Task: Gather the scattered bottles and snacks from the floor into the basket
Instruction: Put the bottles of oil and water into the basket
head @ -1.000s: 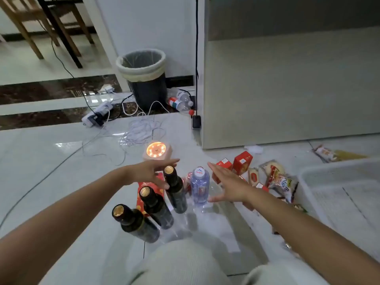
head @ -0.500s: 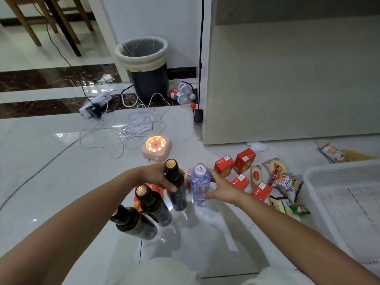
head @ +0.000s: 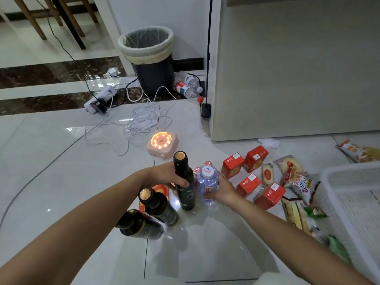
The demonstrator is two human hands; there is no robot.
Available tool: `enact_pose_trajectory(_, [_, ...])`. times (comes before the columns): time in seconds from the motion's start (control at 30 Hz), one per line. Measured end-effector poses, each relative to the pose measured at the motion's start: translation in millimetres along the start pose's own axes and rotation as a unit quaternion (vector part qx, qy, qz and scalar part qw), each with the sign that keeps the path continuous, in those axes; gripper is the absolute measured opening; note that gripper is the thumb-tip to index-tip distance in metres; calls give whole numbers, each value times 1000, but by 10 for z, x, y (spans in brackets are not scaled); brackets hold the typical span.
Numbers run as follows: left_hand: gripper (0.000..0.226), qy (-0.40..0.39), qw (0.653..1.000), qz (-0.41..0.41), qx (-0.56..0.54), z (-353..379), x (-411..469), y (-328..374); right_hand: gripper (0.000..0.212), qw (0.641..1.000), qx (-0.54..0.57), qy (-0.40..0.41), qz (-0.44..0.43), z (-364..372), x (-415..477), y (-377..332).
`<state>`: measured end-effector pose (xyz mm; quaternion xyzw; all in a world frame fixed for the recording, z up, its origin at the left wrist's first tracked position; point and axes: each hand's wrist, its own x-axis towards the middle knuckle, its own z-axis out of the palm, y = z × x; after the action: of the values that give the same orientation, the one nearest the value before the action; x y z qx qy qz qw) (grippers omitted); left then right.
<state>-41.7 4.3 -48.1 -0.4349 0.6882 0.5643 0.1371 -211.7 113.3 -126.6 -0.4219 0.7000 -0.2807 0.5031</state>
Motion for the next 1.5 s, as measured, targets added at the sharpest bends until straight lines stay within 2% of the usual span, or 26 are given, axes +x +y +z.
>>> enact_pose_trajectory(0.1, [34,18,1000,8,-4,-46,-3,10,78,1000,10,-2,3,-27,-22,18])
enact_pose_trajectory(0.23, [47,54,998,19,-39,-146,-21,18,72,999,44,8,27,-100,-160,87])
enact_pose_trajectory(0.37, [39,72,995,43,-58,-278,-122,162,71,993,95,50,46,-264,-346,131])
enact_pose_trajectory(0.5, [37,74,993,82,-35,-383,-286,517,76,992,106,68,28,-474,-555,13])
enact_pose_trajectory(0.7, [32,93,985,145,17,-223,-414,1263,67,982,126,142,22,-808,-937,-130])
enact_pose_trajectory(0.8, [32,86,979,181,25,12,-377,1634,56,966,176,186,14,-1031,-1234,-98])
enact_pose_trajectory(0.87, [29,73,975,210,22,239,-311,1877,56,951,215,223,7,-1203,-1443,6])
enact_pose_trajectory(0.97, [27,40,969,244,8,650,-164,2193,39,916,278,290,2,-1474,-1835,180])
enact_pose_trajectory(1.03, [25,18,964,266,-2,946,-61,2390,35,889,306,341,6,-1655,-2129,306])
enact_pose_trajectory(1.13, [20,9,954,300,-11,1392,53,2685,41,843,333,422,22,-1891,-2576,553])
enact_pose_trajectory(1.3, [38,-33,943,330,-24,2161,156,3097,43,763,356,538,41,-2061,-3222,978])
enact_pose_trajectory(1.5, [28,-66,941,329,-45,2931,386,3277,52,710,371,595,73,-2143,-3541,1544])
